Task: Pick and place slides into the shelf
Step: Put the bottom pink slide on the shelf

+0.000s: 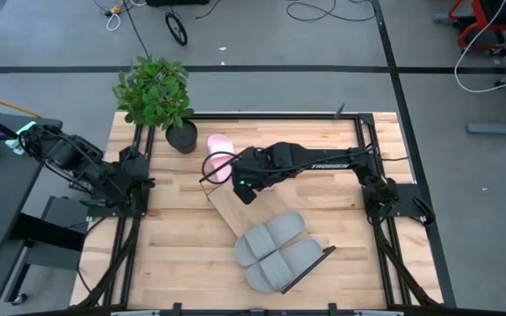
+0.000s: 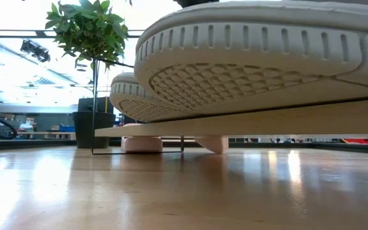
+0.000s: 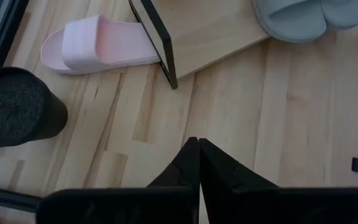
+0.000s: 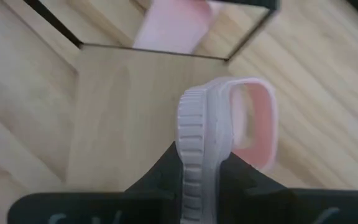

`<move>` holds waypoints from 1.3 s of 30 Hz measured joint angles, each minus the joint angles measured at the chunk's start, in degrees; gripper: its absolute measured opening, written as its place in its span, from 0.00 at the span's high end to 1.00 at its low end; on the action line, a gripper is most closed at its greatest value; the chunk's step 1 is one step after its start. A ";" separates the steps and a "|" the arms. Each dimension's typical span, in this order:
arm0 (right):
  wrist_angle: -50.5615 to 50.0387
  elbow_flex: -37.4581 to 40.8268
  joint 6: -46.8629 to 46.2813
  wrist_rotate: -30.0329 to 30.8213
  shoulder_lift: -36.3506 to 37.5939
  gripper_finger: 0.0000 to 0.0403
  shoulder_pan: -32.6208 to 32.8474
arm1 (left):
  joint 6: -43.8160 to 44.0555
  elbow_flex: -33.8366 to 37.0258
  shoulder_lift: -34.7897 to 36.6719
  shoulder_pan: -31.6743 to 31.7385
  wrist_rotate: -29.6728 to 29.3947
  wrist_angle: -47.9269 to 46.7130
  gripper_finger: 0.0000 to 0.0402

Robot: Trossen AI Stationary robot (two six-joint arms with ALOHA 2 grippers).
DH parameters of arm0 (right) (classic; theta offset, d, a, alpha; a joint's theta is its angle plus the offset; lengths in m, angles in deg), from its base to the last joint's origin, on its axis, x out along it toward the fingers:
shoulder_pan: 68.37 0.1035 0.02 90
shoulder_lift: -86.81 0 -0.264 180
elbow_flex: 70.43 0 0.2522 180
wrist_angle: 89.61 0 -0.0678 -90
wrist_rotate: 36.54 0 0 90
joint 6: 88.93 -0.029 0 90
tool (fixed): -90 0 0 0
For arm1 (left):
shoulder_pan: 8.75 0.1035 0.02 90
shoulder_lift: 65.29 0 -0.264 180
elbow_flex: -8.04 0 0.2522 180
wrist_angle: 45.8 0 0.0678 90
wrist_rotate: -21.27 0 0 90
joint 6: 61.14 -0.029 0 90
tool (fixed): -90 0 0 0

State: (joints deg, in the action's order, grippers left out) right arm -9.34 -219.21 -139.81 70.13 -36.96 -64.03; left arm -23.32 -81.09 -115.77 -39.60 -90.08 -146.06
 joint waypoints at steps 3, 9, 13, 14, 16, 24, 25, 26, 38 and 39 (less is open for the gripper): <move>3.05 0.02 -0.05 -0.33 -0.25 0.86 -0.12 | -0.13 0.00 0.00 0.00 0.00 -0.04 0.99; 9.45 0.04 0.05 -2.98 -0.51 0.86 -0.37 | -0.11 0.00 -0.03 0.02 0.00 -0.41 0.94; 10.61 0.04 0.08 -4.31 -0.94 0.86 -0.36 | -0.11 0.00 0.00 0.02 0.00 -0.42 0.94; 10.57 0.00 0.08 -4.27 -1.13 0.86 -0.33 | -0.11 0.00 -0.01 0.02 0.00 -0.42 0.95; 10.54 -0.02 0.28 -4.54 -1.26 0.86 -0.39 | -0.11 0.00 -0.01 0.02 0.00 -0.42 0.96; 10.10 -0.02 0.36 -4.47 -1.29 0.86 -0.49 | -0.09 0.00 -0.02 0.02 0.00 -0.42 0.98; 10.13 -0.02 0.36 -4.51 -1.29 0.86 -0.49 | -0.09 0.00 -0.03 0.02 0.00 -0.42 0.97; 10.33 0.07 0.36 -4.59 -1.29 0.86 -0.49 | -0.08 0.00 -0.03 0.02 -0.01 -0.42 0.96; 14.39 0.66 0.10 -6.41 -1.40 0.86 -0.53 | -0.07 0.00 -0.03 0.02 -0.46 -0.42 0.98; 14.79 0.66 0.14 -6.68 -1.40 0.86 -0.53 | -0.07 0.00 -0.03 0.02 -0.46 -0.42 0.99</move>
State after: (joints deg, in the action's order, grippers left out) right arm 5.45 -218.56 -139.67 63.44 -38.35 -64.56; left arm -23.38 -81.09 -115.79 -39.57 -90.53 -146.48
